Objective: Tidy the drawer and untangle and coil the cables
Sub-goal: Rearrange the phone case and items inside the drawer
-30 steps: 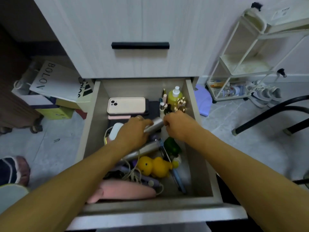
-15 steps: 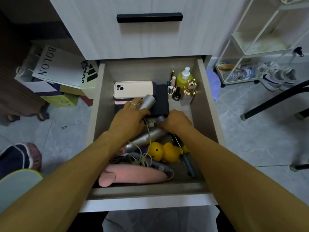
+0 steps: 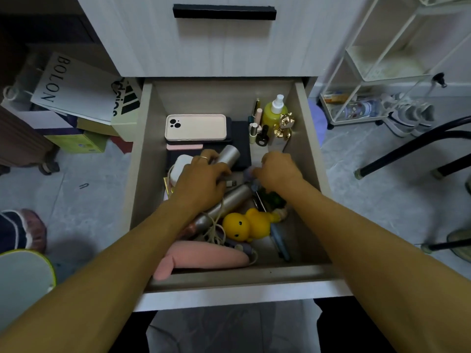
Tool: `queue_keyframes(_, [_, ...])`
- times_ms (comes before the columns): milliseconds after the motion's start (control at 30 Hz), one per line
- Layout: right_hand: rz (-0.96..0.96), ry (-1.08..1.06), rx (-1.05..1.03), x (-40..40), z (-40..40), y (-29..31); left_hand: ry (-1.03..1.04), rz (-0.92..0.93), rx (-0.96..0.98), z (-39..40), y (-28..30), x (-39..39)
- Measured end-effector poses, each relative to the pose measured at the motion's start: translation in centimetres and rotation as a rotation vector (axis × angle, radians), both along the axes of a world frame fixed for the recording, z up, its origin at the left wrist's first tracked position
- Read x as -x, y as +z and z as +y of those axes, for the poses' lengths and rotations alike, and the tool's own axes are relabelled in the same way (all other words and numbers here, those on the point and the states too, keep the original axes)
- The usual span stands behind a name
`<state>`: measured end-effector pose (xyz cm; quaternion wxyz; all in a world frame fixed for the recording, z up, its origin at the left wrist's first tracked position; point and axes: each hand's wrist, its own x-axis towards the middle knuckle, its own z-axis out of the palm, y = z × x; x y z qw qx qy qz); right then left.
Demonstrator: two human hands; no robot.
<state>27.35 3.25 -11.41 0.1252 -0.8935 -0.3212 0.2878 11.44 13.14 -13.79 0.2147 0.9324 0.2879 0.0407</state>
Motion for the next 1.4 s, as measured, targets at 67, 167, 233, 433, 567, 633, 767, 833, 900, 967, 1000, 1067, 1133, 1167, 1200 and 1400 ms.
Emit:
queue_keyframes(67, [-0.061, -0.005, -0.053, -0.7, -0.4, 0.9, 0.026, -0.017, 0.032, 0.0, -0.2, -0.9])
queue_keyframes(167, [-0.204, 0.032, -0.150, -1.4, -0.1, 1.3, 0.076, -0.053, 0.051, 0.2, -0.5, -1.8])
queue_keyframes(233, [-0.244, 0.042, -0.165, -1.5, 0.5, 0.9, 0.101, -0.085, 0.057, 0.2, -1.0, -1.7])
queue_keyframes(433, [-0.236, -0.060, -0.258, -0.9, 2.8, -1.2, 0.104, -0.163, 0.050, 0.0, -2.0, -1.4])
queue_keyframes(567, [-0.150, -0.185, -0.369, -0.5, 3.7, -2.8, 0.117, -0.189, 0.096, 0.2, -2.2, -1.4])
queue_keyframes(633, [-0.064, -0.301, -0.386, -0.5, 3.8, -3.4, 0.114, -0.193, 0.101, 0.3, -2.3, -1.4])
queue_keyframes(767, [0.068, -0.411, -0.382, -0.7, 3.2, -4.5, 0.121, -0.187, 0.113, 0.5, -2.4, -1.3])
queue_keyframes(833, [0.087, -0.407, -0.381, -0.9, 2.8, -4.7, 0.118, -0.193, 0.123, 0.5, -2.2, -1.4])
queue_keyframes(900, [0.100, -0.406, -0.390, -0.9, 2.7, -4.8, 0.112, -0.192, 0.124, 0.6, -2.1, -1.5])
queue_keyframes(967, [0.112, -0.403, -0.381, -0.8, 2.9, -4.7, 0.112, -0.183, 0.120, 0.6, -2.1, -1.4])
queue_keyframes(1000, [0.116, -0.403, -0.374, -0.8, 3.1, -4.6, 0.114, -0.183, 0.120, 0.6, -2.1, -1.4])
queue_keyframes(1067, [0.137, -0.417, -0.365, -1.0, 3.3, -4.5, 0.115, -0.180, 0.121, 0.6, -2.2, -1.4])
queue_keyframes(1133, [0.167, -0.421, -0.347, -1.3, 3.4, -4.3, 0.114, -0.180, 0.122, 0.6, -2.2, -1.5])
queue_keyframes(1167, [0.185, -0.419, -0.333, -1.4, 3.4, -4.1, 0.115, -0.180, 0.121, 0.6, -2.2, -1.5])
queue_keyframes(1200, [0.205, -0.416, -0.321, -1.5, 3.4, -4.1, 0.117, -0.181, 0.123, 0.6, -2.2, -1.5])
queue_keyframes(1400, [0.175, -0.272, -0.193, -1.7, 2.4, -3.0, 0.105, -0.153, 0.149, 0.6, -1.9, -1.3])
